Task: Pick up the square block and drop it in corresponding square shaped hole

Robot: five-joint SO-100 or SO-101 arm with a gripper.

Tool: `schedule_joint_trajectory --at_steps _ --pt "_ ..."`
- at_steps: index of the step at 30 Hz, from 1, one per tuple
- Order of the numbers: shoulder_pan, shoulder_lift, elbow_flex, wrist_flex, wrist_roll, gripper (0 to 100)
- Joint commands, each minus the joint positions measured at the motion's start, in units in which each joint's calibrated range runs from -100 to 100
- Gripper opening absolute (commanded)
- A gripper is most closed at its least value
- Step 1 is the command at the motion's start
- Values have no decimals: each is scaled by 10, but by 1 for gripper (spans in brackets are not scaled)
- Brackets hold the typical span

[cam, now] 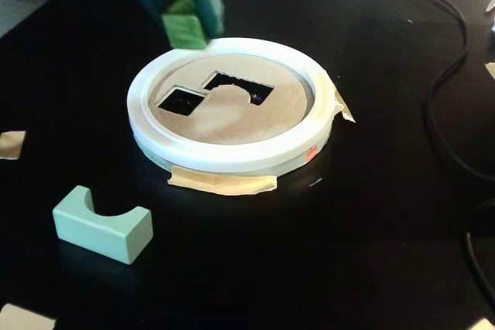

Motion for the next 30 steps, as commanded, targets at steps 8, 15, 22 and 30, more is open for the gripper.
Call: schedule_joint_trajectory --at_steps 8,15,22,30 --pt "-78 -95 238 -137 -32 36" --pt "-74 -33 251 -253 -26 36" --pt "-94 59 252 -292 -31 36" --pt "-97 68 252 -292 -32 36"
